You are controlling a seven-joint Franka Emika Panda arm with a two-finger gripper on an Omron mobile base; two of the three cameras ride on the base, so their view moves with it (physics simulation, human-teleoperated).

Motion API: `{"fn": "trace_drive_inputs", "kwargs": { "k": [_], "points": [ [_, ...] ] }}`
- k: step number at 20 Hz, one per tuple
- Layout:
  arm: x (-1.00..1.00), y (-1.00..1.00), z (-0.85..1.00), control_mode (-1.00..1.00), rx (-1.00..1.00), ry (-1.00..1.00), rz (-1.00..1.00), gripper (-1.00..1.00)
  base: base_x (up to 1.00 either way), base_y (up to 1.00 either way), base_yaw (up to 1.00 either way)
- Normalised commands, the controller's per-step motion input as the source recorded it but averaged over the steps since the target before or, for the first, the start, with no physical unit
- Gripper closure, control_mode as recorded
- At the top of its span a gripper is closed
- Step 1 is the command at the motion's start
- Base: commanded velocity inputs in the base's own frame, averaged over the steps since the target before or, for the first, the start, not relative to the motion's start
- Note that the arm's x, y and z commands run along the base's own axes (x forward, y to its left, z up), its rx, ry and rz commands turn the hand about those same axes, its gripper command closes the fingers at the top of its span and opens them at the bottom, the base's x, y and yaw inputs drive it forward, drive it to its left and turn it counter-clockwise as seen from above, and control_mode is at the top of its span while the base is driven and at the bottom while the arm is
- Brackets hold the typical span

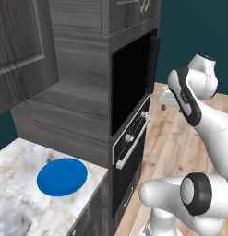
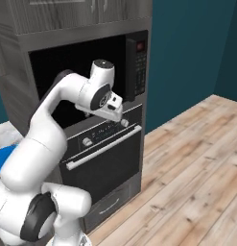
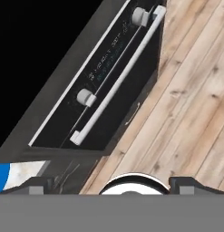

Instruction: Take the baked cake out of the oven and place it on the plate for cooling. Then close the oven door.

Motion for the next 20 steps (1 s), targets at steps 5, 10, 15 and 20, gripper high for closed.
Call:
{"fn": "trace_drive_inputs", "kwargs": {
  "k": [5,10,15,20],
  "points": [
    [0.01,-0.36,-0.44,-1.00,0.20,0.00,-0.01,-1.00,0.00,0.00,0.00],
    [0.09,-0.03,-0.67,-1.00,0.20,0.00,0.00,-1.00,0.00,0.00,0.00],
    [0.18,0.08,-0.70,-1.00,0.19,-0.01,0.00,-1.00,0.00,0.00,0.00],
    [0.15,0.17,-0.59,-1.00,0.17,0.00,0.00,-1.00,0.00,0.00,0.00]
  ]
}}
